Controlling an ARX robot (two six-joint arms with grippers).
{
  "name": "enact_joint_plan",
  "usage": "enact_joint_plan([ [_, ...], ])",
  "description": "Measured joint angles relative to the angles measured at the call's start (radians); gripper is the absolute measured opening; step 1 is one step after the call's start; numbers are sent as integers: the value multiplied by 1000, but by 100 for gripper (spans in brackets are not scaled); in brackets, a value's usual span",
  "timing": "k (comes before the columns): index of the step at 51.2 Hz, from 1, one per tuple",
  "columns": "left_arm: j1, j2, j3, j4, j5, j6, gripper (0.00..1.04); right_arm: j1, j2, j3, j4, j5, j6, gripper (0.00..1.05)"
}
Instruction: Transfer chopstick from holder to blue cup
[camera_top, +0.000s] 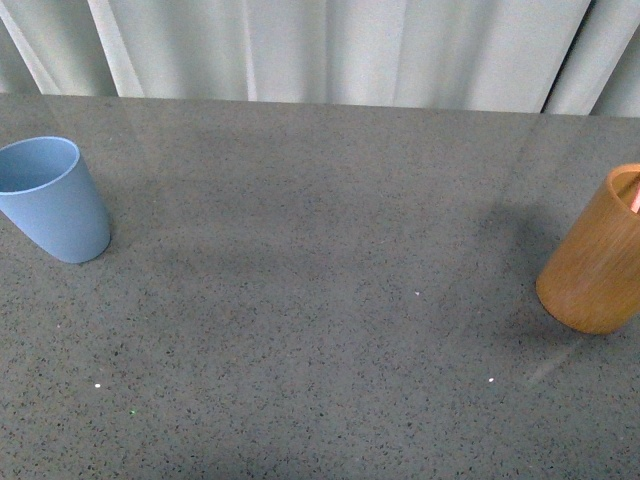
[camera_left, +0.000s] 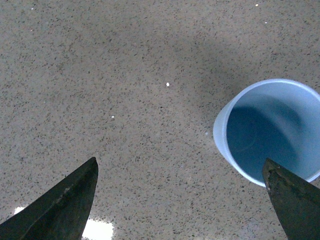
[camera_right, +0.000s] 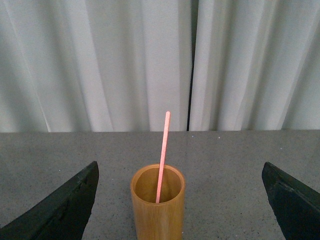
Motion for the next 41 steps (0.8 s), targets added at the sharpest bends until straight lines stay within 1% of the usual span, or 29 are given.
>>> enact_joint_plan([
  [16,-65,98,55,16,-53,-16,98,0,0,0,0,0,0,95],
  [30,-79,175,79,47,-94,-16,98,0,0,0,0,0,0,95],
  [41,-86,262,140,56,-135,-13,98,0,0,0,0,0,0,95],
])
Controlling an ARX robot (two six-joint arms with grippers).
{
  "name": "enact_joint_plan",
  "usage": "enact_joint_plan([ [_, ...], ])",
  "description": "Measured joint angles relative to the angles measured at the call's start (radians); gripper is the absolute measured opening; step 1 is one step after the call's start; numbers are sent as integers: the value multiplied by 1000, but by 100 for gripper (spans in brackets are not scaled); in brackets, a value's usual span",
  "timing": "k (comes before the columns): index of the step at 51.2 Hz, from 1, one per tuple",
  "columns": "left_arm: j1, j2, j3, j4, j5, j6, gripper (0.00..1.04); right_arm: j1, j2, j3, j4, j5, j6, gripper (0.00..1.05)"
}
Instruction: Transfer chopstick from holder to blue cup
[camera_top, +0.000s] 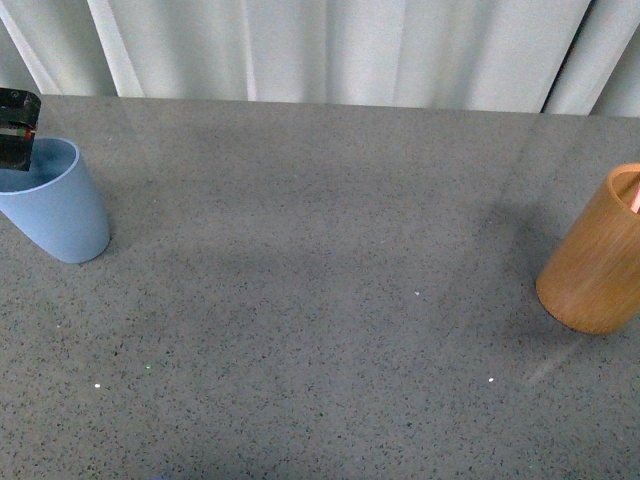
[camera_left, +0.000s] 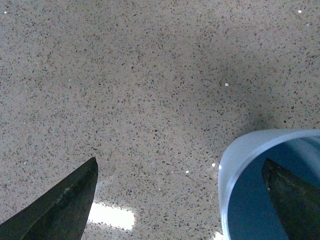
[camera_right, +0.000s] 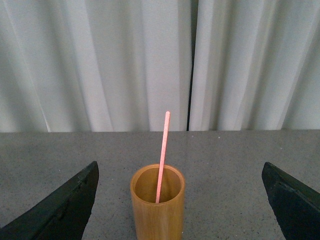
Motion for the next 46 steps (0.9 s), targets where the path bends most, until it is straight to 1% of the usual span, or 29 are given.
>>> enact_joint_plan([
  [6,-7,24,19,-20,9,-1,98,0,0,0,0,0,0,95],
  [11,-16,29,26,-44,26,-3,80,0,0,0,0,0,0,95],
  [12,-19,29,27,-53,32,-3,74,0,0,0,0,0,0,95],
  [23,-37,29,27,-85,55,-2,46,0,0,0,0,0,0,95],
  [29,-47,29,20,-97,72,-3,22,0,0,0,0,0,0,95],
  [30,-48,29,16,-98,76,-7,17,0,0,0,0,0,0,95],
  [34,-54,22,12,-110,97,-19,4,0,0,0,0,0,0,95],
  [41,-72,-53,14,-169,127,-12,4,0,0,0,0,0,0,95],
  [46,-89,-137,60,-238,159,2,4,0,0,0,0,0,0,95],
])
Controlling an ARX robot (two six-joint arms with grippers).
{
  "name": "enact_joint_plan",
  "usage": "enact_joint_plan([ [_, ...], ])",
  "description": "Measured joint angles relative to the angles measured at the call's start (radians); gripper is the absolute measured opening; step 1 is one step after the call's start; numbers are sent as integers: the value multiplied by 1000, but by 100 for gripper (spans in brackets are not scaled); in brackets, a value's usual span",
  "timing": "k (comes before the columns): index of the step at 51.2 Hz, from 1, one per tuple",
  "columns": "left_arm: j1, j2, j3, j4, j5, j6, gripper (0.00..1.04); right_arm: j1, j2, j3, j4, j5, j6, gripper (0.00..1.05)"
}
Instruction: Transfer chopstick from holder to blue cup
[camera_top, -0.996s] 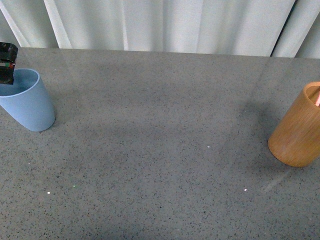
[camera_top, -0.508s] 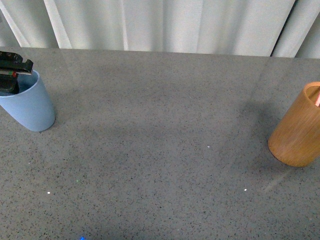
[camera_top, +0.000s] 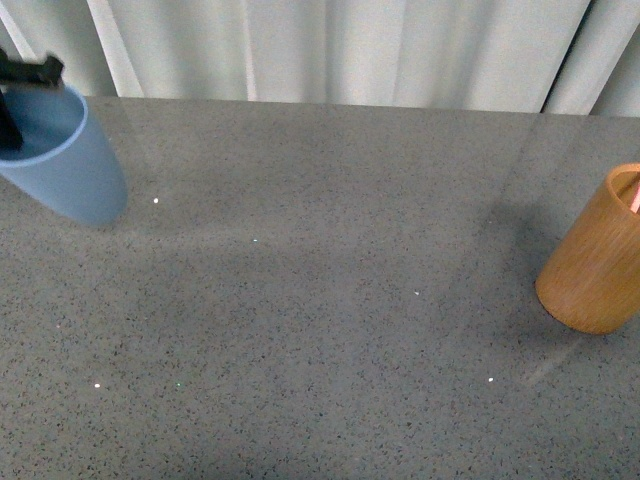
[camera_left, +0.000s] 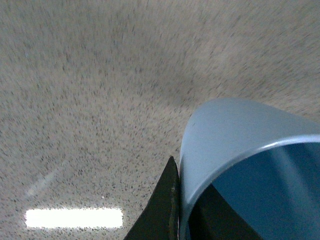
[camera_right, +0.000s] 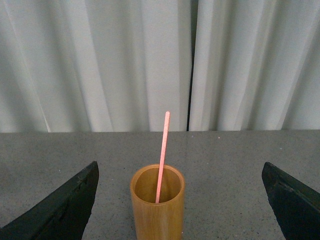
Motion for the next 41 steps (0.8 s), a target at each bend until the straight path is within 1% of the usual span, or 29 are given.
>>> enact_joint_plan([
  [7,-36,-88,51,-60,32,7,4,0,0,0,0,0,0,95],
  [12,-92,-140,49,-73,48,6,4,0,0,0,0,0,0,95],
  [13,-116,-148,42,-71,52,1,4,0,0,0,0,0,0,95],
  [20,-230,-150,-24,-27,53,-31,4,0,0,0,0,0,0,95],
  [24,-304,-131,-73,8,50,-63,4,0,0,0,0,0,0,95],
  [25,-336,-119,-89,23,49,-79,4,0,0,0,0,0,0,95],
  [31,-433,-67,-117,70,40,-124,4,0,0,0,0,0,0,95],
  [41,-506,1,-117,119,17,-166,4,0,0,0,0,0,0,95],
])
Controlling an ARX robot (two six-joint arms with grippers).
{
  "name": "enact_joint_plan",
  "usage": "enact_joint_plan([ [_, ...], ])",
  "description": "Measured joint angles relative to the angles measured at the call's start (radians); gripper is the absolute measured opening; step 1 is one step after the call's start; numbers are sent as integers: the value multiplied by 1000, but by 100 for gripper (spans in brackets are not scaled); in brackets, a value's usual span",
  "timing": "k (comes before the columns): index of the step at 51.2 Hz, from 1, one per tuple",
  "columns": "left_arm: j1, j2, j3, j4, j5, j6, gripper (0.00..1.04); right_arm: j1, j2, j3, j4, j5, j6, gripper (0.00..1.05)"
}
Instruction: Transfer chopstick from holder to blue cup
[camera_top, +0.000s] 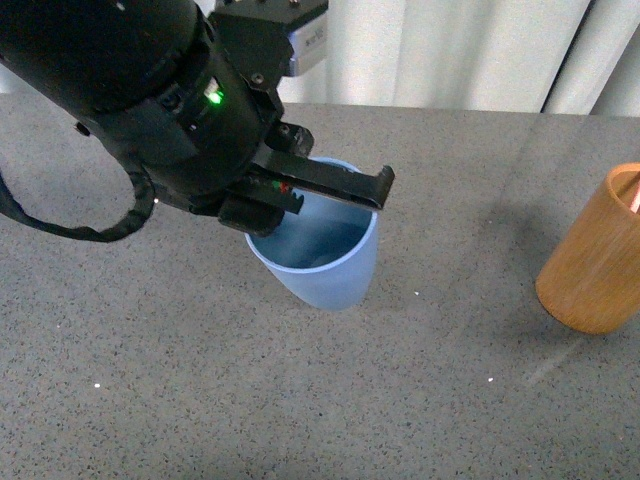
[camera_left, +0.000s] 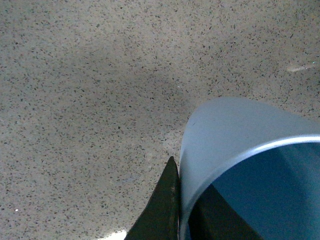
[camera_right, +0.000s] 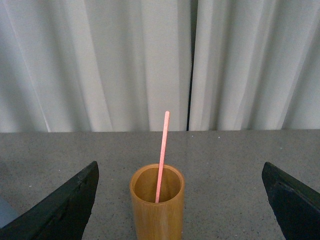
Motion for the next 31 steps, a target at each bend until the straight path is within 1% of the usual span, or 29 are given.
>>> enact_joint_plan([
  [9,-22,74,12,32,-34,-13,4,0,0,0,0,0,0,95],
  [22,-27,136,24,51,-78,-11,4,0,0,0,0,0,0,95],
  [31,-34,146,27,54,-84,-11,4,0,0,0,0,0,0,95],
])
